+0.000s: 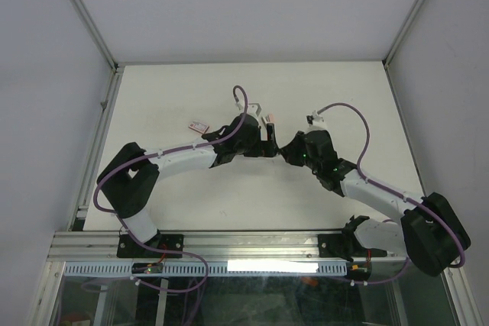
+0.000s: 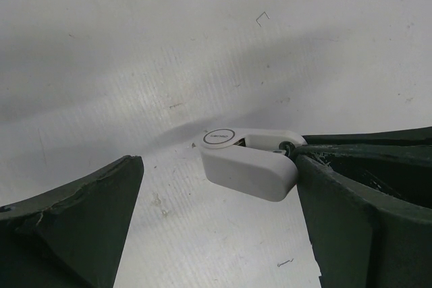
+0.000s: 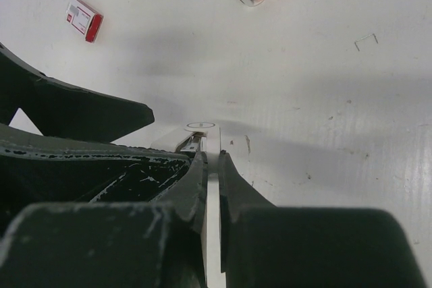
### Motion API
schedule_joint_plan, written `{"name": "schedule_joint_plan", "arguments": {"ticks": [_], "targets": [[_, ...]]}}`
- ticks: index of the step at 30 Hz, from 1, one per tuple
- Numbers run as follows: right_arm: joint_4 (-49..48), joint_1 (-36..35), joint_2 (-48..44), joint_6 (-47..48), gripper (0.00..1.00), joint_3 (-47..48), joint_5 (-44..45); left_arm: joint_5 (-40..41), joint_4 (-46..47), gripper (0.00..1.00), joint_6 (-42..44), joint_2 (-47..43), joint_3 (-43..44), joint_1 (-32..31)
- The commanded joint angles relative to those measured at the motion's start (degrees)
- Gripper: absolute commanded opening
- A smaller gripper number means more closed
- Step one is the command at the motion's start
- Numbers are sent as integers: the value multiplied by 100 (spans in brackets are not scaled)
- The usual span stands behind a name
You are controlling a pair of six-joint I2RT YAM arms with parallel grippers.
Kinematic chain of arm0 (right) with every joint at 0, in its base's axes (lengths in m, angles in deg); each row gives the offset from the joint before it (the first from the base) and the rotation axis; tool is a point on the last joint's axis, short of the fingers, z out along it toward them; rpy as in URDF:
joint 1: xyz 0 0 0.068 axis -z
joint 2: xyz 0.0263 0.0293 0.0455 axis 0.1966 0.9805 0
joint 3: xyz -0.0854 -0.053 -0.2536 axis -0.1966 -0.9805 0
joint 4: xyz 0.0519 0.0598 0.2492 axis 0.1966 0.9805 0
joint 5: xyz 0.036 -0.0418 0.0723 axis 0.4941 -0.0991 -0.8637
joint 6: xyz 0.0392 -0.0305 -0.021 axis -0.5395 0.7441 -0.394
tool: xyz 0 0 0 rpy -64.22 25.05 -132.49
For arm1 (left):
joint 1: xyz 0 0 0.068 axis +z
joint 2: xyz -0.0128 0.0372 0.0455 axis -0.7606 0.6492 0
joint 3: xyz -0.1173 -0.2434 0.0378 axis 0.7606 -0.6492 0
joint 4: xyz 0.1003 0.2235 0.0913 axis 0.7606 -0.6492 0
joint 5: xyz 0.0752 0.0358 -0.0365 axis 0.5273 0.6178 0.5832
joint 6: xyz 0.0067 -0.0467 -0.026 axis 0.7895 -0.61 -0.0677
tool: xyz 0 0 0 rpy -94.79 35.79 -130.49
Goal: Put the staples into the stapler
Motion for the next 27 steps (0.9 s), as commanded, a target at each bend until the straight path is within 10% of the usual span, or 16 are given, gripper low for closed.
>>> {"name": "schedule_joint_plan", "arguments": {"ticks": [1, 27], "targets": [[-405, -29, -178, 51, 0, 247, 168, 134, 123, 99, 41, -121, -121, 79], [-302, -33, 290, 88, 0, 130, 449, -53, 177, 99, 177, 37, -397, 264]]}}
